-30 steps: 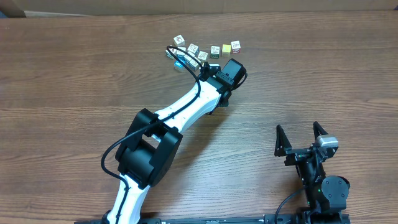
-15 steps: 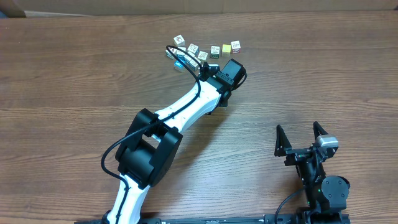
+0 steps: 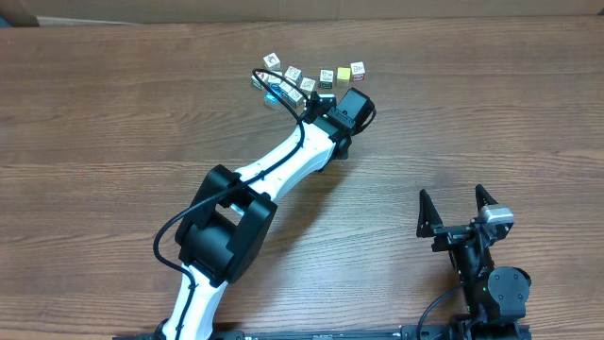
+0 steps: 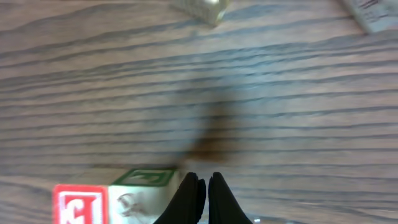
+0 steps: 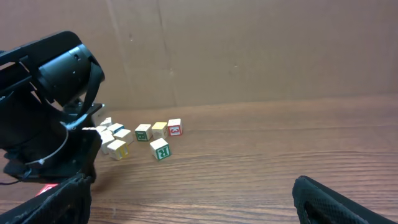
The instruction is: Form a horizontal line
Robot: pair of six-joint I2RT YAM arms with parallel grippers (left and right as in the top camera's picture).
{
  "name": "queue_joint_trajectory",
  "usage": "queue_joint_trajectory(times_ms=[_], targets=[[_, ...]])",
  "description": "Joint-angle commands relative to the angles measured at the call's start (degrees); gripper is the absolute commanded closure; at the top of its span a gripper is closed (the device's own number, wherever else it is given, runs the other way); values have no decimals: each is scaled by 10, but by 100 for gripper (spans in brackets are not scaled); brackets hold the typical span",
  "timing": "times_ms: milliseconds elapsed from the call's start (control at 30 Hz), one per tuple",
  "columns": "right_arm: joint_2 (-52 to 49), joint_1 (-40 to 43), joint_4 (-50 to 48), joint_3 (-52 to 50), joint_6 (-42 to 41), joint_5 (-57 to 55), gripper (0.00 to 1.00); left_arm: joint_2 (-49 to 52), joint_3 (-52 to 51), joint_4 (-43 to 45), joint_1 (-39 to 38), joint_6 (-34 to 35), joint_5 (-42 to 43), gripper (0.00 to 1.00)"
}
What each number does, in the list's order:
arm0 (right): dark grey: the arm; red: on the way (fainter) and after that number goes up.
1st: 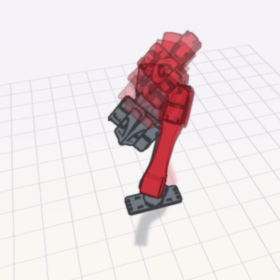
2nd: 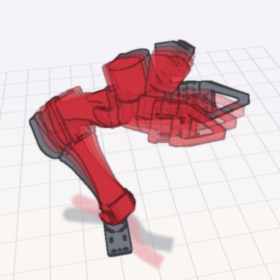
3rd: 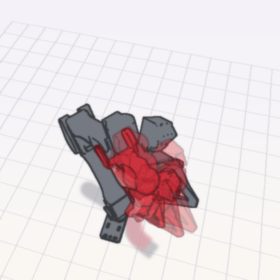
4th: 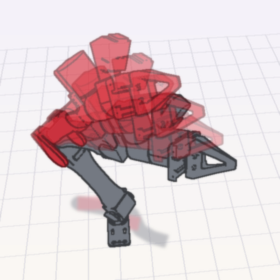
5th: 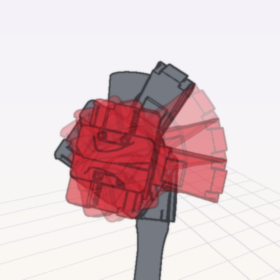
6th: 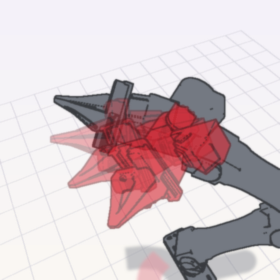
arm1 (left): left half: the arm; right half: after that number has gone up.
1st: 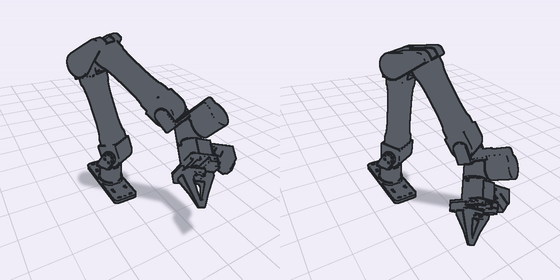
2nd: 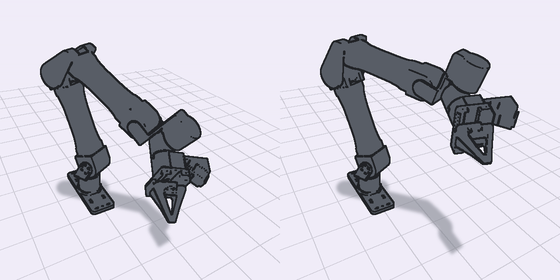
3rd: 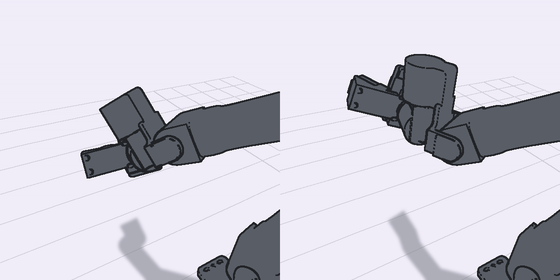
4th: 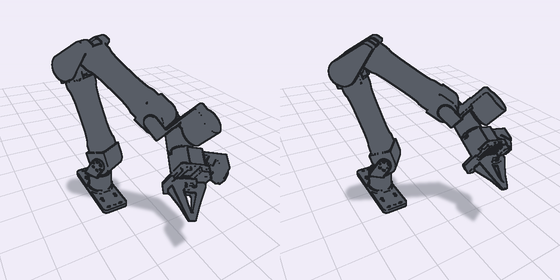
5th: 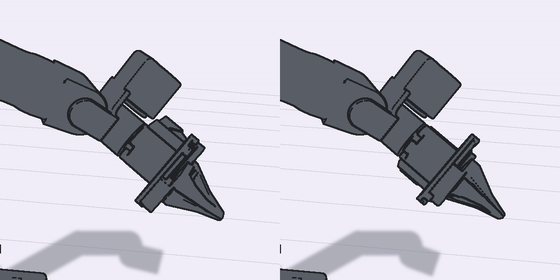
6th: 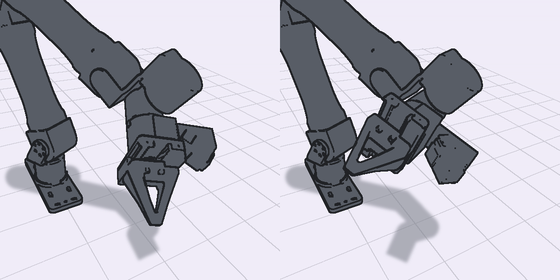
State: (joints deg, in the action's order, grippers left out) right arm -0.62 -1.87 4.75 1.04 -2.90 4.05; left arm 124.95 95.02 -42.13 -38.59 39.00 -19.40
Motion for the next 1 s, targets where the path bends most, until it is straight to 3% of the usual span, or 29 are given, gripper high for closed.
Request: queue_joint_trajectory(times_ms=[0, 367, 733, 800, 833, 900, 967], targets=[[4, 3, -2, -6, 4, -5, 0, 12, 19, 4, 2, -12, 28, 96], [4, 3, -2, -6, 4, -5, 0, 12, 127, -42, 55, -33, 31, 95], [4, 3, -2, -6, 4, -5, 0, 13, 157, -134, 224, -43, 32, 92], [4, 3, -2, -6, 4, -5, 0, 13, 157, -146, 255, -43, 35, 82], [4, 3, -2, -6, 4, -5, 0, 13, 157, -150, 268, -43, 37, 70], [4, 3, -2, -6, 4, -5, 0, 13, 157, -163, 297, -43, 41, 42], [4, 3, -2, -6, 4, -5, 0, 13, 157, -178, 319, -43, 42, 4]])
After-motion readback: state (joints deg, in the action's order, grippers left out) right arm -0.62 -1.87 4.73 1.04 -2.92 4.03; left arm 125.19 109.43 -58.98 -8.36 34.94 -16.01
